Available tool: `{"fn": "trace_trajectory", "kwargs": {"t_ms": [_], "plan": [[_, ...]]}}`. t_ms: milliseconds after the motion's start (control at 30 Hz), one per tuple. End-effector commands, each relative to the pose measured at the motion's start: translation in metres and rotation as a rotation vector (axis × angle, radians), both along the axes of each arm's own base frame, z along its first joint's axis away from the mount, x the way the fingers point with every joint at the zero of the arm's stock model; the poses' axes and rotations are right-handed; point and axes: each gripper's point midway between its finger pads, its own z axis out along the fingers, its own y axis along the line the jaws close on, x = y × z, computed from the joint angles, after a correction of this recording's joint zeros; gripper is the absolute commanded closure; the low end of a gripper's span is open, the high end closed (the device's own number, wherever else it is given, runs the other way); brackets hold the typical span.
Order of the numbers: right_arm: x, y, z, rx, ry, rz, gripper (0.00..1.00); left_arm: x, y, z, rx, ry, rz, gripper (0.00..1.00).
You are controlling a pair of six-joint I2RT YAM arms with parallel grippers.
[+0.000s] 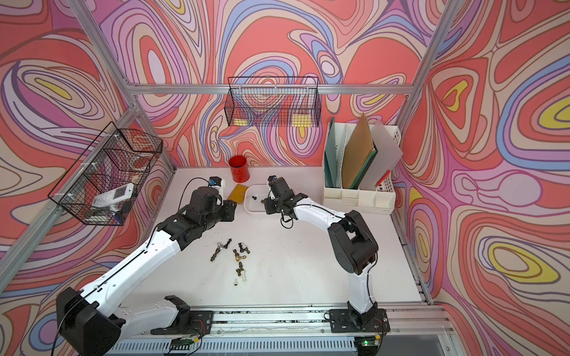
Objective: Put the chess pieces into the storage box
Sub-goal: Place the chess piece in the storage box, then pick up the chess piece at the center of the board.
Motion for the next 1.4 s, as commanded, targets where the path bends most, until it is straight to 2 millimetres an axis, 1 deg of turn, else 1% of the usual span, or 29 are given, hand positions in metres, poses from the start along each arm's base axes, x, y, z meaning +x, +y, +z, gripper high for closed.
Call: {"fn": "trace_trajectory", "kwargs": {"t_ms": [0,67,167,233,367,500,600,700,733,833,900,1033,1100,1200,1367], "plan": [[0.020,0.003,-0.016,-0.003,0.040,0.015,0.88,-0.004,0.007,-0.001,0.030,-0.003,0.007,0.63],[0.035,0.010,-0.017,0.008,0.035,0.016,0.88,-0.005,0.007,-0.001,0.032,-0.002,0.005,0.63],[0.051,0.016,-0.026,0.022,0.041,0.018,0.89,-0.005,0.009,0.000,0.035,-0.007,0.007,0.63],[0.058,0.019,-0.033,0.017,0.040,0.018,0.89,-0.006,0.009,0.001,0.035,-0.010,0.007,0.63],[0.066,0.026,-0.037,0.019,0.031,0.035,0.88,-0.006,0.009,0.001,0.037,-0.010,0.005,0.62],[0.070,0.030,-0.034,0.020,0.025,0.047,0.85,-0.006,0.009,-0.001,0.039,-0.005,0.005,0.62],[0.069,0.031,-0.018,0.050,0.002,0.050,0.85,-0.007,0.008,-0.005,0.041,0.005,-0.001,0.62],[0.063,0.033,0.005,0.098,-0.025,0.059,0.84,-0.013,0.006,-0.019,0.047,0.069,-0.017,0.62],[0.060,0.032,0.016,0.116,-0.040,0.061,0.84,-0.017,0.005,-0.026,0.046,0.102,-0.027,0.62],[0.045,0.023,0.039,0.156,-0.078,0.050,0.83,-0.033,0.000,-0.053,0.032,0.220,-0.058,0.62],[0.034,0.016,0.048,0.174,-0.096,0.039,0.83,-0.045,-0.004,-0.072,0.019,0.302,-0.084,0.61],[0.013,0.003,0.056,0.188,-0.098,0.031,0.81,-0.063,0.005,-0.111,0.052,0.441,-0.053,0.60],[0.004,-0.001,0.055,0.194,-0.095,0.030,0.82,-0.067,0.013,-0.126,0.075,0.462,-0.018,0.59],[-0.003,-0.006,0.055,0.194,-0.094,0.029,0.81,-0.065,0.026,-0.143,0.128,0.458,0.041,0.58],[-0.011,-0.011,0.053,0.193,-0.087,0.030,0.81,-0.052,0.043,-0.164,0.205,0.480,0.112,0.59]]}}
